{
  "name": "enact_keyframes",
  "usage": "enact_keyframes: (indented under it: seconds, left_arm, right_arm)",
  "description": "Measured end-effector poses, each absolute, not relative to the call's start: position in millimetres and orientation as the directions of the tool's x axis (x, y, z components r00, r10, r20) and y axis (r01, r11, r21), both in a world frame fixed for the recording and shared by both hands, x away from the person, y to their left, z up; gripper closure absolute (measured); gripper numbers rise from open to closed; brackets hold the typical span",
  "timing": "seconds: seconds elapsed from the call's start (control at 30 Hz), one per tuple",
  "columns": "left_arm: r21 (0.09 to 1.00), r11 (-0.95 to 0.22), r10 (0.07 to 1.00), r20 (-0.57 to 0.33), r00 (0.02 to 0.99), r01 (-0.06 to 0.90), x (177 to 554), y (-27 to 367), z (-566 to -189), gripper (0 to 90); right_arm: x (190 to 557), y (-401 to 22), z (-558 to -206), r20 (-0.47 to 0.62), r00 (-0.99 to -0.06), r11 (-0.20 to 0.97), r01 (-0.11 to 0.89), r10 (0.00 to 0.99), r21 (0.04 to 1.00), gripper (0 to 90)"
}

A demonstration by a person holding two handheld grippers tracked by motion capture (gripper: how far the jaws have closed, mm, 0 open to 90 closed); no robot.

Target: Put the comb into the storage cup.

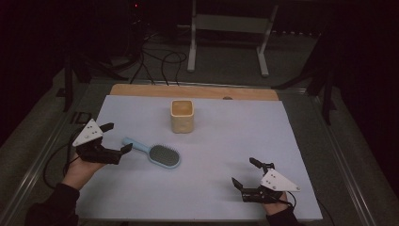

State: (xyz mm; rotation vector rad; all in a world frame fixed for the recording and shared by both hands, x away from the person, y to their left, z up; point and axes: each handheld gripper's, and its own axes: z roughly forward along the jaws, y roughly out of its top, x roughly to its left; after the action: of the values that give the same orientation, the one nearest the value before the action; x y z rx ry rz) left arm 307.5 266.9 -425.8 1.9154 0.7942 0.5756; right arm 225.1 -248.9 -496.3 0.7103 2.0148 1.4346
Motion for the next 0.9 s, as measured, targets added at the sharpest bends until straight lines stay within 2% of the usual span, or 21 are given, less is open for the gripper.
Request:
enact_keyframes:
  seconds: [0.23, 0.3, 0.5, 0.57, 0.6, 0.63, 0.73, 0.77, 0.8, 0.9]
  left_arm:
    - [0.876, -0.374, 0.74, 0.085, 0.668, 0.303, 321.5, 262.4, -433.1, 3.1]
    - [0.876, -0.377, 0.738, 0.089, 0.669, 0.299, 324.6, 262.2, -435.7, 11.9]
    - [0.863, -0.397, 0.741, 0.099, 0.664, 0.314, 336.3, 260.7, -443.0, 20.4]
    - [0.859, -0.398, 0.741, 0.095, 0.664, 0.321, 339.8, 260.6, -444.0, 26.5]
    - [0.858, -0.398, 0.746, 0.096, 0.659, 0.325, 341.6, 260.4, -444.8, 26.5]
    - [0.857, -0.396, 0.747, 0.093, 0.659, 0.329, 343.6, 260.6, -445.7, 32.0]
    - [0.847, -0.403, 0.753, 0.09, 0.652, 0.348, 349.9, 260.4, -449.1, 39.1]
    - [0.841, -0.41, 0.755, 0.096, 0.648, 0.352, 351.8, 260.3, -450.5, 39.1]
    - [0.836, -0.419, 0.758, 0.108, 0.643, 0.355, 353.6, 260.2, -451.9, 44.5]
    - [0.828, -0.417, 0.772, 0.106, 0.626, 0.374, 359.2, 261.3, -456.5, 48.1]
  right_arm:
    - [225.5, -249.1, -496.6, -0.135, -0.703, 0.284, 0.1, 0.699, 0.953, 9.5]
    - [226.0, -249.4, -496.8, -0.129, -0.704, 0.281, 0.103, 0.698, 0.954, 9.5]
    - [226.2, -249.3, -497.1, -0.127, -0.704, 0.28, 0.106, 0.699, 0.954, 9.5]
    - [226.0, -249.3, -497.2, -0.132, -0.704, 0.285, 0.104, 0.698, 0.953, 9.5]
    - [226.0, -249.3, -497.2, -0.132, -0.704, 0.285, 0.104, 0.698, 0.953, 9.5]
    - [226.4, -249.4, -497.3, -0.126, -0.703, 0.28, 0.107, 0.7, 0.954, 9.5]
    - [226.0, -249.3, -497.4, -0.129, -0.704, 0.284, 0.107, 0.698, 0.953, 9.5]
    - [225.9, -249.4, -497.3, -0.131, -0.704, 0.285, 0.105, 0.698, 0.953, 9.5]
    - [226.3, -249.7, -497.1, -0.128, -0.703, 0.28, 0.105, 0.699, 0.954, 9.5]
    - [226.0, -249.5, -497.3, -0.127, -0.705, 0.281, 0.107, 0.698, 0.954, 9.5]
